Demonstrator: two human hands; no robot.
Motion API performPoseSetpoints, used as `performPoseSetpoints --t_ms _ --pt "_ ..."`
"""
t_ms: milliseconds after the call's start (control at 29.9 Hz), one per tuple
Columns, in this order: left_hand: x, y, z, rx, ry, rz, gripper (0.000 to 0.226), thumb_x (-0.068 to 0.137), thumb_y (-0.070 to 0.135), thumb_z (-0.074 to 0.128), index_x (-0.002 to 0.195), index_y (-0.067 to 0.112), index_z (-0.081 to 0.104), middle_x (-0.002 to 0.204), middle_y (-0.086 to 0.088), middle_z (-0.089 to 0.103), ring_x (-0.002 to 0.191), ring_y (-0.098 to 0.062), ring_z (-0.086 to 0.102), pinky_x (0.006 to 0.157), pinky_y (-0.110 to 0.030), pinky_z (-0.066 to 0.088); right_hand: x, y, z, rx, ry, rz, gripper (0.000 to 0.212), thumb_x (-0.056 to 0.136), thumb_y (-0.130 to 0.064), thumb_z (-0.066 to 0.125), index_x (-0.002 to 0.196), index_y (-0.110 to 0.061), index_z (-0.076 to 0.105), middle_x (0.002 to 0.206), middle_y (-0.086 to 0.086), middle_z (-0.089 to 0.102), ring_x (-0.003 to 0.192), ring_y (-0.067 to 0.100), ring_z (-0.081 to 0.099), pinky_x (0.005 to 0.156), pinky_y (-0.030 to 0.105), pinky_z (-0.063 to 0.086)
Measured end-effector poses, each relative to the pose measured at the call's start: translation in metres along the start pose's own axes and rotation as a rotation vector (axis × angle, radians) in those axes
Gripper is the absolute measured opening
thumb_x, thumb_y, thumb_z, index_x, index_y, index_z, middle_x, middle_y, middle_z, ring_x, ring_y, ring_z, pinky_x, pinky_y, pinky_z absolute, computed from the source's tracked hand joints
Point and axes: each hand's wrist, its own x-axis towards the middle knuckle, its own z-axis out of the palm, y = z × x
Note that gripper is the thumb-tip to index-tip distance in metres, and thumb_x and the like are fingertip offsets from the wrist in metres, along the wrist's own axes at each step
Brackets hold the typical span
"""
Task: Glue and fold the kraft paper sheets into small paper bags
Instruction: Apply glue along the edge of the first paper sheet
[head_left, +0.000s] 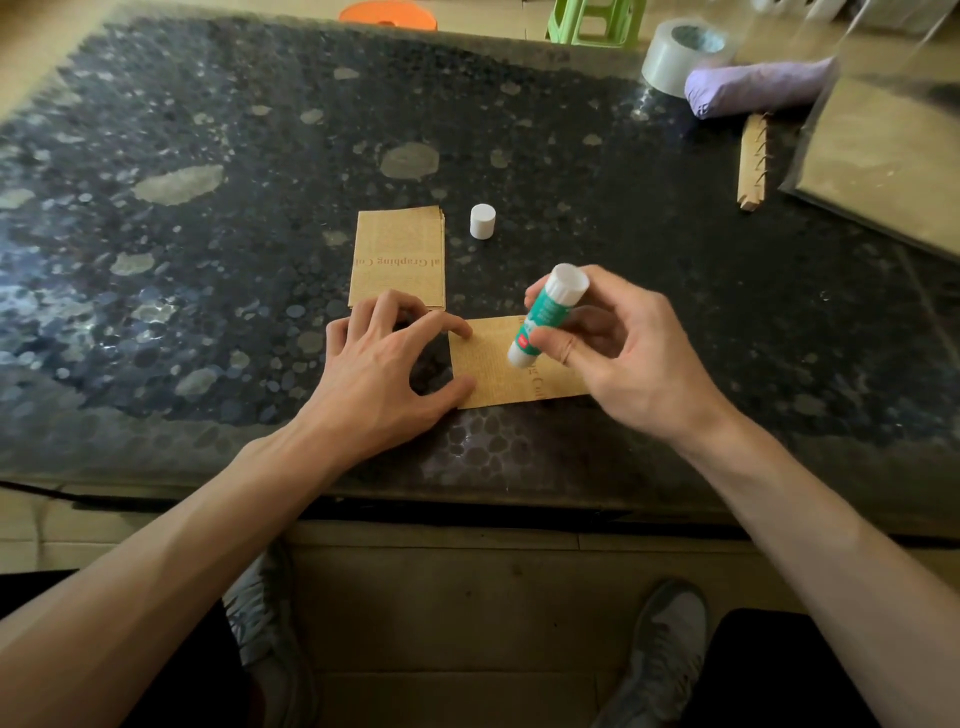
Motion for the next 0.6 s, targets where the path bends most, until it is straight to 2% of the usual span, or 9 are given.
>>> performPoseSetpoints --t_ms 200,301,468,535,601 --pt "0.002 -0.002 0.000 0.035 -0.016 -0.006 0.057 0.081 0.070 0.055 0.135 0.051 0.048 0.135 0.008 0.036 0.134 -0.016 0.025 0.110 -0.043 0.020 -0.007 -0.002 0.022 -0.111 -0.168 -0.004 0.027 0.094 -0.019 0.077 0.119 -0.024 0.069 0.113 -0.015 0.072 0.113 0.006 0.067 0.099 0.038 0.056" --pt "0.003 -0.002 0.000 0.042 -0.024 -0.011 0.057 0.081 0.069 0.057 0.134 0.052 0.048 0.135 0.008 0.036 0.134 -0.018 0.026 0.110 -0.043 0.021 -0.009 -0.002 0.020 -0.119 -0.188 -0.004 0.028 0.094 -0.013 0.076 0.119 -0.024 0.069 0.114 -0.017 0.071 0.114 0.004 0.066 0.101 0.033 0.055" --pt "0.004 -0.003 0.001 0.049 -0.027 -0.011 0.057 0.080 0.070 0.055 0.134 0.053 0.048 0.135 0.008 0.036 0.135 -0.018 0.026 0.110 -0.044 0.021 -0.009 -0.002 0.020 -0.149 -0.236 -0.020 0.035 0.094 0.000 0.071 0.120 -0.023 0.069 0.117 -0.018 0.069 0.117 -0.002 0.063 0.100 0.015 0.049" --pt "0.004 -0.003 0.001 0.048 -0.028 -0.010 0.057 0.081 0.070 0.056 0.134 0.052 0.047 0.136 0.008 0.036 0.135 -0.018 0.025 0.111 -0.044 0.021 -0.010 -0.001 0.019 -0.155 -0.230 -0.023 0.035 0.094 -0.001 0.071 0.121 -0.022 0.069 0.117 -0.017 0.070 0.115 -0.002 0.064 0.099 0.014 0.049" --pt "0.004 -0.003 0.002 0.050 -0.023 -0.011 0.057 0.082 0.069 0.058 0.135 0.052 0.047 0.136 0.008 0.036 0.135 -0.018 0.025 0.111 -0.044 0.021 -0.011 -0.002 0.019 -0.189 -0.187 -0.037 0.032 0.093 -0.013 0.076 0.123 -0.024 0.068 0.115 -0.018 0.070 0.112 -0.002 0.065 0.097 0.016 0.051"
